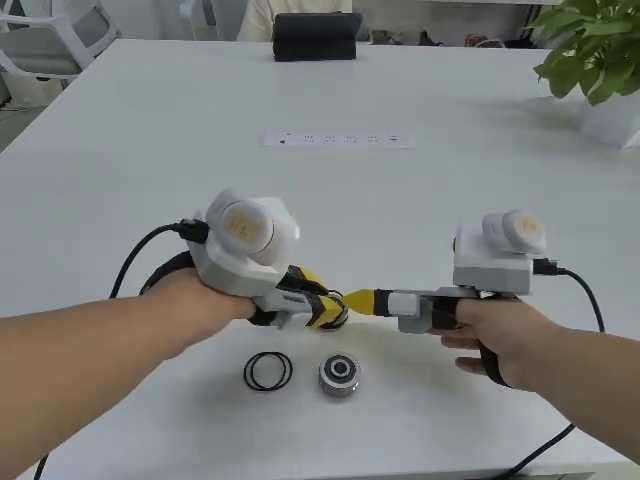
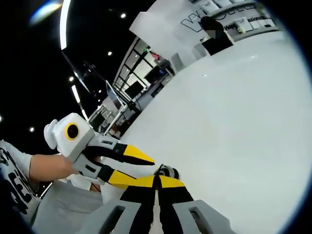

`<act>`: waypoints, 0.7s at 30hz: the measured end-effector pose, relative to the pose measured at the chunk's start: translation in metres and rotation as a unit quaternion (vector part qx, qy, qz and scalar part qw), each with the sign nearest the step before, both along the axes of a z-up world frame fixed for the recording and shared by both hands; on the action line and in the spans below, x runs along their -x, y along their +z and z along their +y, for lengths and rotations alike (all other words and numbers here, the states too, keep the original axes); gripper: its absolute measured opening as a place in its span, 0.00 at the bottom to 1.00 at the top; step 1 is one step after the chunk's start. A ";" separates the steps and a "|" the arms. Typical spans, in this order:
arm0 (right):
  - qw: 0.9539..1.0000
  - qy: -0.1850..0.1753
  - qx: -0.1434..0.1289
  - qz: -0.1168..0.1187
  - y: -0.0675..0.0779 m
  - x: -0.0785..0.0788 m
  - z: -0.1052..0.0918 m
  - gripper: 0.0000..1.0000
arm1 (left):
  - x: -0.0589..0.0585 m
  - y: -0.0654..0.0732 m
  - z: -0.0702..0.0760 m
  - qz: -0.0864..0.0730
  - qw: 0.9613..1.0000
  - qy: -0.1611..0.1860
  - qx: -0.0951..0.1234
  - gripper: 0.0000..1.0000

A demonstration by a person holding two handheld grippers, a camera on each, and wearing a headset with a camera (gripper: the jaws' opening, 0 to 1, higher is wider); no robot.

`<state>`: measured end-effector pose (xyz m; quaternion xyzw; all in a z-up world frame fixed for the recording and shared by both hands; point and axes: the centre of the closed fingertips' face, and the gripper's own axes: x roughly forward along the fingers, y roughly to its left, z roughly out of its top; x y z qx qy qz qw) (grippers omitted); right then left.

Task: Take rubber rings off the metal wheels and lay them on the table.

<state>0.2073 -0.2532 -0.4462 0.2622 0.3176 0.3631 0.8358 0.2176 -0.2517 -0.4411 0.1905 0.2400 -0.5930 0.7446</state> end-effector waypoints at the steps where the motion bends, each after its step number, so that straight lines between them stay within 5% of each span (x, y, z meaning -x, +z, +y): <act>1: 1.000 0.000 0.000 0.000 0.000 0.000 0.000 0.00 | 0.001 0.001 0.001 0.003 1.000 -0.001 0.002 0.18; 3: 1.000 0.001 -0.002 0.000 0.001 0.000 0.001 0.00 | 0.005 0.005 0.004 0.012 1.000 -0.003 0.007 0.21; 21: 1.000 0.005 -0.018 -0.004 0.010 -0.001 0.004 0.00 | 0.020 0.045 0.020 0.011 0.998 -0.007 0.064 0.41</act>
